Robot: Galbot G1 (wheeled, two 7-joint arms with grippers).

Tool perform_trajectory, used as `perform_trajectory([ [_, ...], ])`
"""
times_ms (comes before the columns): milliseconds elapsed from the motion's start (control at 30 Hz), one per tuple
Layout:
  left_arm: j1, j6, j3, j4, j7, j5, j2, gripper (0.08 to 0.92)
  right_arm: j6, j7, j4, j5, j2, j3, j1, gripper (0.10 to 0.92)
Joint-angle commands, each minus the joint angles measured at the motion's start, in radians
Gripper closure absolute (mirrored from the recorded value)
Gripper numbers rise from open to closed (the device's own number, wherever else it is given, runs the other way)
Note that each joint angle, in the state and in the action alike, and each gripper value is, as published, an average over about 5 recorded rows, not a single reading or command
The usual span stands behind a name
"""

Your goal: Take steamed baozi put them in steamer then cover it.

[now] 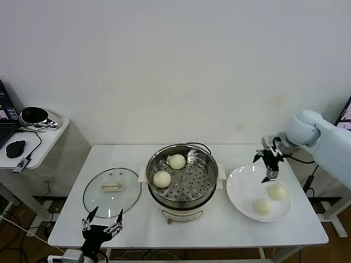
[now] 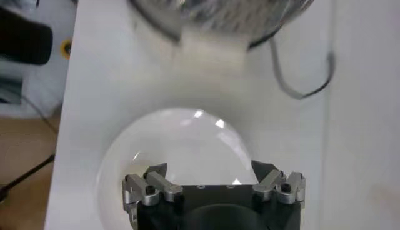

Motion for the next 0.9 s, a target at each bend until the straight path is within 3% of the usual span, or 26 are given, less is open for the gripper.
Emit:
perform_trajectory([
  [33,-0.005,0.006,-0.001,0.021,0.003,0.001,0.001,0.177,0.052,-0.008,-0.033,-0.159,-0.033,0.157,-0.254,0.203],
  [900,-0.030,0.013,0.011,0.069,0.004,0.009,-0.007,0.177,0.042,0.024,-0.093,-0.179,0.085,0.154,-0.307,0.203],
])
